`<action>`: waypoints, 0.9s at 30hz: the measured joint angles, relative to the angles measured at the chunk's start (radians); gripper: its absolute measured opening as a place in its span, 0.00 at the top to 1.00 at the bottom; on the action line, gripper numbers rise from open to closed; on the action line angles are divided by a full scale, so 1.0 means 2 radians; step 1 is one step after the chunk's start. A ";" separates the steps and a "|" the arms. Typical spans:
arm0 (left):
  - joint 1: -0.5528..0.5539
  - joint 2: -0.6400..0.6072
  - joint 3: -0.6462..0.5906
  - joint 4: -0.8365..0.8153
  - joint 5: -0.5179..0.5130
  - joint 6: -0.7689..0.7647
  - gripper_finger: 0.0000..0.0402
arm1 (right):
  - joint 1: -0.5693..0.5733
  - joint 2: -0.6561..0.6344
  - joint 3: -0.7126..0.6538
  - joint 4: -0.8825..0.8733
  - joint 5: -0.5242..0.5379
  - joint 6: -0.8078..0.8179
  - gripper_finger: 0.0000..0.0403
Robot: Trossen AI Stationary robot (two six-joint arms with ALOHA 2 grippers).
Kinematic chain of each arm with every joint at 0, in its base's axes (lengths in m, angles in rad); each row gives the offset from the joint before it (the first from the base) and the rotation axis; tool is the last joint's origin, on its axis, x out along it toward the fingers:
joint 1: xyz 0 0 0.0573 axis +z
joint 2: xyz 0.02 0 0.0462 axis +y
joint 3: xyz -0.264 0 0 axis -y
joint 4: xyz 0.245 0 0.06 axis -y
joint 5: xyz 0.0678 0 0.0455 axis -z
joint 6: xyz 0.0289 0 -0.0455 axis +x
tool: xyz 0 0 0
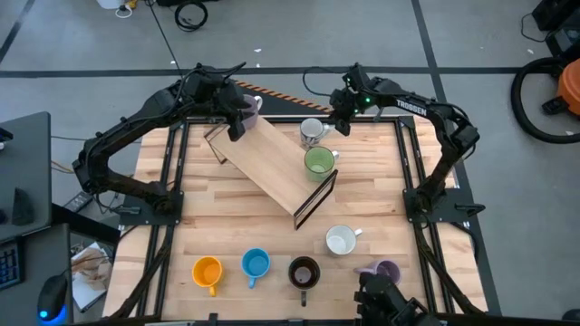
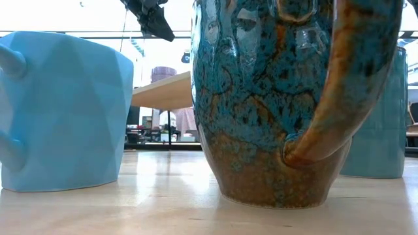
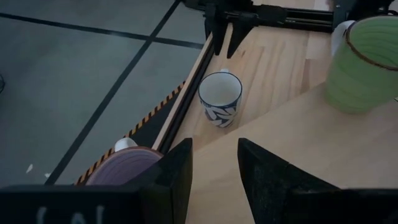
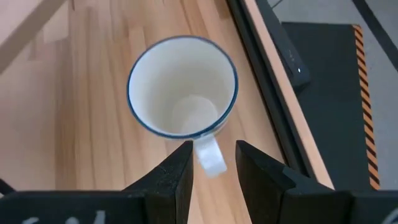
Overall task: Place coffee mugs
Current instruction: Put the white mug on the shelf
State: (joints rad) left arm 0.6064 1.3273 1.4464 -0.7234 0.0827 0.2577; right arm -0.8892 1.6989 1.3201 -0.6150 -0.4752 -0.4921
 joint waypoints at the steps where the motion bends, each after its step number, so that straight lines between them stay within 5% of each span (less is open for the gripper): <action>1: 0.000 0.000 0.000 0.000 0.000 0.000 0.66 | -0.002 0.000 0.000 0.004 -0.007 0.001 0.69; 27: 0.003 0.000 0.000 -0.019 0.000 0.000 0.66 | 0.010 0.066 0.000 0.018 -0.012 -0.043 0.69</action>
State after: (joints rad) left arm 0.6132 1.3277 1.4460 -0.7609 0.0826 0.2573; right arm -0.8682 1.8317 1.3201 -0.5789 -0.4994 -0.5777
